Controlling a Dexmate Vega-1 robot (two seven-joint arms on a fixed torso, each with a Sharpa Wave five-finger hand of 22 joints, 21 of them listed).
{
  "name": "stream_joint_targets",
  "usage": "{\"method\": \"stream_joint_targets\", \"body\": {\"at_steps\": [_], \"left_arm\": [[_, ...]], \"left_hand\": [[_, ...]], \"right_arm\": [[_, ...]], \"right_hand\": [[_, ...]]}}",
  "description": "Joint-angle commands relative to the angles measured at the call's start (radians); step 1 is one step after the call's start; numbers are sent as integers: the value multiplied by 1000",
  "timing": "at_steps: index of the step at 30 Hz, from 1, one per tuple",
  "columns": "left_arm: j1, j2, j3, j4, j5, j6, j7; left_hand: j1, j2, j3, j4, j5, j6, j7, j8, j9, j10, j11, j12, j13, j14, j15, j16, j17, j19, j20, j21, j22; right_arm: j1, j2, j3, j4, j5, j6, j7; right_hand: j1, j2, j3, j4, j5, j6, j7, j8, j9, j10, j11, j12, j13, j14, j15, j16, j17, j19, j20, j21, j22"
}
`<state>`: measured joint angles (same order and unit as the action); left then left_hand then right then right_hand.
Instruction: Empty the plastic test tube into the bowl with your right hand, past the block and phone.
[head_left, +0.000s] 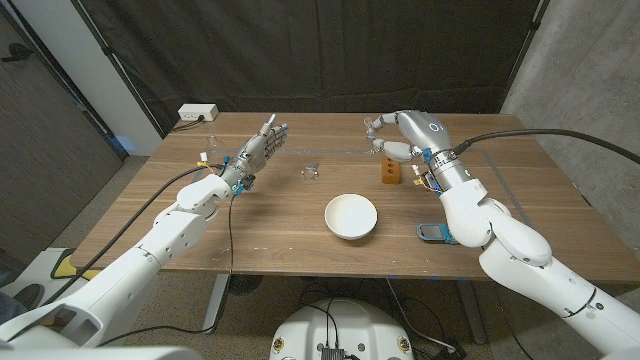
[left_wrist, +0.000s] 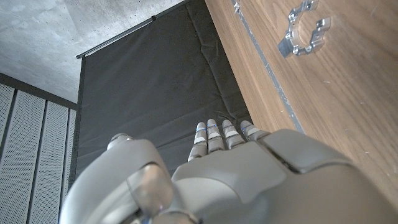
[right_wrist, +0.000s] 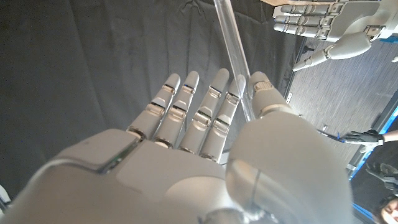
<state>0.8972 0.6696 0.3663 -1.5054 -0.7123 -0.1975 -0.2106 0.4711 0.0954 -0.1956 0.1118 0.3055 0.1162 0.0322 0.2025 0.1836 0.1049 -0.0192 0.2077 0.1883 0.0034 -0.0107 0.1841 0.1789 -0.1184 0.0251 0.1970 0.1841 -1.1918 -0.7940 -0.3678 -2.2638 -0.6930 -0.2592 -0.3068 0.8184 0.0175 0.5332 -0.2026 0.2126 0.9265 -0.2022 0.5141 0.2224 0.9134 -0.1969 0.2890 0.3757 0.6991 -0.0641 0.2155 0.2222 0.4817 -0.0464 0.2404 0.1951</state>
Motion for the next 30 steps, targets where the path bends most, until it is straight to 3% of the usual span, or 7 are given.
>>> {"method": "stream_joint_targets", "body": {"at_steps": [1,14,30], "left_arm": [[13,-3,-1,0,-7,-7,-1],[48,20,-23,-43,-2,-23,23],[64,33,-28,-66,2,-29,24]], "left_hand": [[3,2,-11,0,0,10,1,-3,5,6,-1,-3,3,-3,1,4,4,-10,4,7,2],[4,4,-13,1,0,12,3,-2,5,6,4,-3,3,-4,-1,4,4,-11,4,7,2],[5,5,-16,1,-1,13,4,-2,5,9,7,-2,3,-3,1,4,4,-11,5,8,2]], "right_arm": [[45,13,-12,14,95,-35,53],[106,21,-22,53,223,-83,104],[187,28,-68,142,317,-140,86]], "right_hand": [[1,8,56,53,-8,12,-18,107,-1,22,-4,12,4,16,-115,13,9,13,-38,1,3],[5,9,46,50,-16,16,-19,106,-4,21,-7,13,6,17,-112,18,16,14,-37,1,3],[7,9,40,48,-21,15,-19,103,-8,7,-4,9,7,13,-109,17,19,11,-34,-1,3]]}}
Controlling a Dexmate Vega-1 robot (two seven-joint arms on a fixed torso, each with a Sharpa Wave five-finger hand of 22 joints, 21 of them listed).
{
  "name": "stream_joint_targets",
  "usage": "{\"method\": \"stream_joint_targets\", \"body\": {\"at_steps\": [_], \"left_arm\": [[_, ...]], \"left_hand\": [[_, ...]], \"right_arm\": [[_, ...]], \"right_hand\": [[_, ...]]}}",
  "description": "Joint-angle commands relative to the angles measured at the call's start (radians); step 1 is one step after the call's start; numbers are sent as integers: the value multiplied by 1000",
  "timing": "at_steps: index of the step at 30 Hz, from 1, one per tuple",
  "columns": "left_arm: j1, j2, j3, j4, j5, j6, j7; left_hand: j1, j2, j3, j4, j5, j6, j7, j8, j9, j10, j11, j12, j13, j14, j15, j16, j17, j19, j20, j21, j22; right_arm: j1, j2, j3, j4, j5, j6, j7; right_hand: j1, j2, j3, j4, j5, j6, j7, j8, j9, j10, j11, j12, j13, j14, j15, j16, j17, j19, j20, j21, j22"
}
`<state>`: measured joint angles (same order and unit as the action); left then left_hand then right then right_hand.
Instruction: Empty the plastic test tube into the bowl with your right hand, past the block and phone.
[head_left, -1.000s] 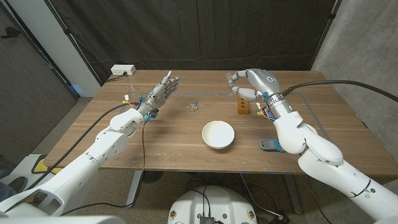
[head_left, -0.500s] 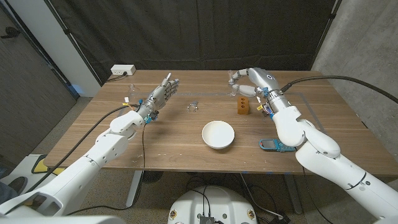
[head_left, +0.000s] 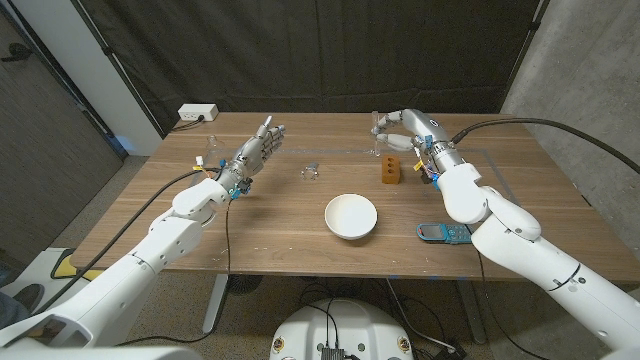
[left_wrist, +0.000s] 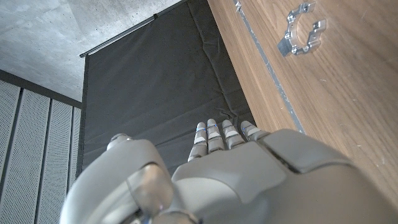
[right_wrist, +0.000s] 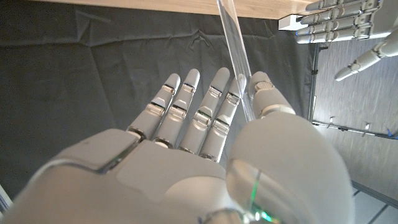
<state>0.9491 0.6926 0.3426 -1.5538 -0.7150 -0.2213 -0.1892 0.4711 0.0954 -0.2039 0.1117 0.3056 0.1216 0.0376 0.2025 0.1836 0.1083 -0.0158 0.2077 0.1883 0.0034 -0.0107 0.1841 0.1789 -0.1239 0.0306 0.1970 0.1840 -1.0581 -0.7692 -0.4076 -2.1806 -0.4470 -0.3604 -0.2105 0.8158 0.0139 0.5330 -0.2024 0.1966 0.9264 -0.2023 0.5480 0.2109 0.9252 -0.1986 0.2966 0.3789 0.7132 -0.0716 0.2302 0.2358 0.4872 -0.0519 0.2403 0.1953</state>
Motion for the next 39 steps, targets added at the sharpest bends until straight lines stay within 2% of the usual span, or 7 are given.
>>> {"method": "stream_joint_targets", "body": {"at_steps": [1,11,23,26,39], "left_arm": [[13,9,-4,-17,4,-5,2],[17,12,-5,-21,8,-8,9],[12,13,-5,-20,8,2,13],[9,13,-5,-18,7,6,14],[-19,3,7,7,8,19,1]], "left_hand": [[6,5,-8,1,-1,7,-3,-2,5,5,3,-2,3,-3,-1,5,4,-5,-1,8,2],[6,6,-10,1,-1,8,-3,-2,5,6,3,-2,3,-2,0,5,4,-6,-1,8,2],[8,8,-13,1,-1,11,1,-2,5,7,8,-2,3,-1,2,5,4,-8,-5,8,2],[8,8,-15,1,-1,15,4,0,5,10,9,-1,2,1,2,5,4,-10,-21,7,2],[10,10,-17,0,-2,18,7,0,5,13,14,-1,2,4,3,6,4,-11,-40,7,2]], "right_arm": [[57,5,-30,66,76,-42,-15],[100,9,-57,127,115,-70,-40],[138,37,-85,209,167,-50,-96],[141,51,-88,234,185,-40,-117],[146,75,-100,294,248,-42,-167]], "right_hand": [[10,13,40,48,-5,15,-19,69,3,-6,-2,1,4,-1,-102,2,5,5,-29,-1,3],[10,15,38,49,-8,17,-19,67,1,-6,-2,3,5,8,-103,5,5,5,-29,-2,3],[12,14,35,47,-11,18,-19,65,-2,-15,-1,1,5,0,-102,0,5,4,-29,-2,3],[11,13,35,47,-11,18,-19,64,-2,-21,-2,-1,6,-4,-99,-3,3,4,-28,-2,3],[10,13,35,48,-12,21,-19,62,-4,-33,3,-5,6,-14,-94,-11,0,0,-20,-4,3]]}}
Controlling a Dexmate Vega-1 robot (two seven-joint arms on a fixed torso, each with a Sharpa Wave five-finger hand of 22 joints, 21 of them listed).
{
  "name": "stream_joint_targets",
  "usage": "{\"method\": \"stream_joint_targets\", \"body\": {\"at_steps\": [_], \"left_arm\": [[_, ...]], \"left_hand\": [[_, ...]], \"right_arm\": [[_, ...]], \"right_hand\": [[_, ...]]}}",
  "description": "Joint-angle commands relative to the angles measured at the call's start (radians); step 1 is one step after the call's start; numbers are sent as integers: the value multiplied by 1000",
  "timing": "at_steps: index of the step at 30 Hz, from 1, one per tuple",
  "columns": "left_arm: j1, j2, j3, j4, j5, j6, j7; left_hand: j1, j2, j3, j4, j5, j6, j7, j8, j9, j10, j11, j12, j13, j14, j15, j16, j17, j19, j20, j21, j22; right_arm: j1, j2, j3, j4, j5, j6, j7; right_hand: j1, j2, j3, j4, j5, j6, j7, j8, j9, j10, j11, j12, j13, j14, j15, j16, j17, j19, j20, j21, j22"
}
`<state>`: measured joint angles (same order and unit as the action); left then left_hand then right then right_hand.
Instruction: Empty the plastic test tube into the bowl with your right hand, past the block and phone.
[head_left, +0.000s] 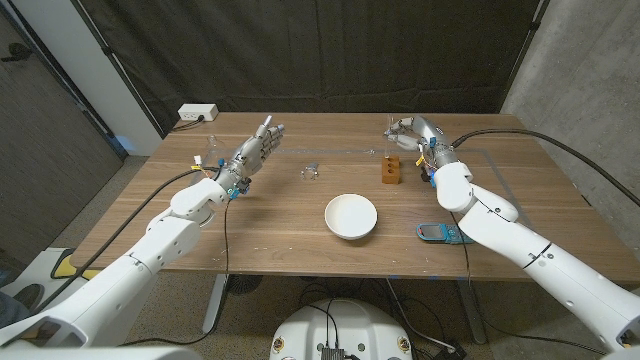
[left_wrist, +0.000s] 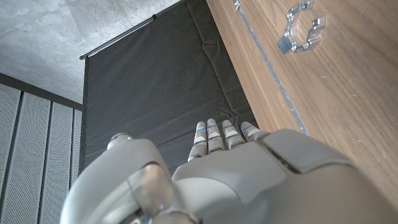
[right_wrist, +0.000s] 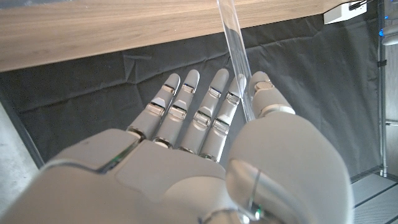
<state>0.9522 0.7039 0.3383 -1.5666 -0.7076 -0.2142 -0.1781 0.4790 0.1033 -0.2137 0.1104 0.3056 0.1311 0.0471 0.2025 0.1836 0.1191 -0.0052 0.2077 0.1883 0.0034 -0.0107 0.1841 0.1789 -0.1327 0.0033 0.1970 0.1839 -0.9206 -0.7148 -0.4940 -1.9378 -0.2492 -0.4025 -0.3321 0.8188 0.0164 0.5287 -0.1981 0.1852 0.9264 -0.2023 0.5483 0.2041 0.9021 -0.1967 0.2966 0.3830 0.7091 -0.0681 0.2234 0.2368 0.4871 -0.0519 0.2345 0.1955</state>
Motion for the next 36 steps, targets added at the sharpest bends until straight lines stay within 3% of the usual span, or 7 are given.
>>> {"method": "stream_joint_targets", "body": {"at_steps": [1,36], "left_arm": [[-25,-9,13,23,0,12,-12],[-83,-26,38,67,11,31,-44]], "left_hand": [[3,2,-8,2,-2,8,-3,0,5,3,3,-1,2,4,3,6,3,-3,-14,7,2],[6,5,-14,2,-2,14,-3,0,5,4,1,-1,2,2,4,4,3,-8,-8,6,2]], "right_arm": [[7,21,-14,52,54,-2,-49],[-1,21,-47,114,101,-19,-122]], "right_hand": [[7,12,39,45,-1,21,-19,61,2,-10,0,-5,2,-12,-96,-5,-1,0,-20,1,3],[9,12,37,44,-3,29,-19,57,-1,-19,3,-5,2,-14,-93,-8,-4,-3,-17,-1,3]]}}
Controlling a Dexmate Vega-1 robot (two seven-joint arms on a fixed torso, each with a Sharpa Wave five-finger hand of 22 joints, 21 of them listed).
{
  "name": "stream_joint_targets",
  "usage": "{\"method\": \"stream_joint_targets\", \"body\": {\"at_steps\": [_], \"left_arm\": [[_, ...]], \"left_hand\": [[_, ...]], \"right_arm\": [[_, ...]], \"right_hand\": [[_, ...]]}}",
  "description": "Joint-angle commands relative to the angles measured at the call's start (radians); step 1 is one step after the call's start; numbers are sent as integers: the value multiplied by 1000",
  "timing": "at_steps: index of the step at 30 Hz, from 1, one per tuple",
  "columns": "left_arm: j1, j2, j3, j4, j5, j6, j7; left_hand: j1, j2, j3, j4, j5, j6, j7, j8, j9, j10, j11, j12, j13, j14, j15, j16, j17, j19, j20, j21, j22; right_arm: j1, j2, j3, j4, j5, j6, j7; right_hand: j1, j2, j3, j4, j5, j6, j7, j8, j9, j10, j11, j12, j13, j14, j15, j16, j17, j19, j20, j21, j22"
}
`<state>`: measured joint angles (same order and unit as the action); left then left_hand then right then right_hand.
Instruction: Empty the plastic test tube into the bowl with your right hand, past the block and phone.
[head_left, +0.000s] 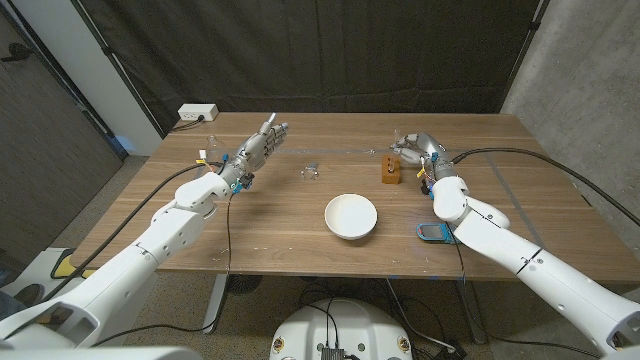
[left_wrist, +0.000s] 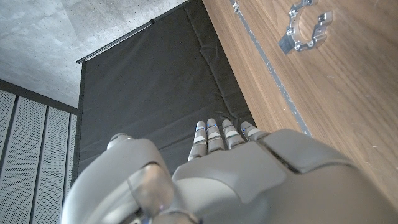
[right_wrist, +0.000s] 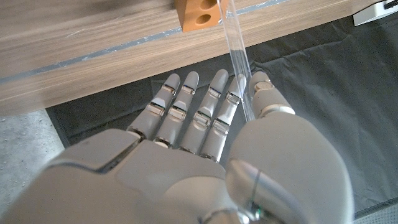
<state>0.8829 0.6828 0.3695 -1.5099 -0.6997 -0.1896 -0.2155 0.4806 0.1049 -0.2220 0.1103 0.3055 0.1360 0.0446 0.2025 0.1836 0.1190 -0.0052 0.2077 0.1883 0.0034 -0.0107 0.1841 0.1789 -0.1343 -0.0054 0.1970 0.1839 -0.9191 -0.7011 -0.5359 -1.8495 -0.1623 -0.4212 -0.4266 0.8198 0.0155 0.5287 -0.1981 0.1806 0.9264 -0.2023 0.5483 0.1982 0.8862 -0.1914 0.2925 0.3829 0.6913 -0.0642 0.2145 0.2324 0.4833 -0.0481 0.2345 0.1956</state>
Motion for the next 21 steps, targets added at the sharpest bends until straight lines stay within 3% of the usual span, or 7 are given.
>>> {"method": "stream_joint_targets", "body": {"at_steps": [1,21], "left_arm": [[-15,-6,7,13,2,6,-8],[-16,-20,6,40,-6,-1,-10]], "left_hand": [[4,3,-6,2,-2,9,0,0,5,3,0,-2,2,2,3,4,3,-6,0,6,2],[6,5,-9,2,-2,9,-1,-1,5,4,-1,-2,2,2,3,4,3,-7,1,7,2]], "right_arm": [[-1,8,-6,28,15,-3,-28],[23,25,-25,69,36,-2,-37]], "right_hand": [[7,14,36,45,2,29,-19,57,5,-3,-4,-1,3,4,-96,2,1,0,-20,-1,3],[8,14,33,45,1,29,-19,53,3,-4,1,1,3,7,-98,2,1,0,-19,-1,3]]}}
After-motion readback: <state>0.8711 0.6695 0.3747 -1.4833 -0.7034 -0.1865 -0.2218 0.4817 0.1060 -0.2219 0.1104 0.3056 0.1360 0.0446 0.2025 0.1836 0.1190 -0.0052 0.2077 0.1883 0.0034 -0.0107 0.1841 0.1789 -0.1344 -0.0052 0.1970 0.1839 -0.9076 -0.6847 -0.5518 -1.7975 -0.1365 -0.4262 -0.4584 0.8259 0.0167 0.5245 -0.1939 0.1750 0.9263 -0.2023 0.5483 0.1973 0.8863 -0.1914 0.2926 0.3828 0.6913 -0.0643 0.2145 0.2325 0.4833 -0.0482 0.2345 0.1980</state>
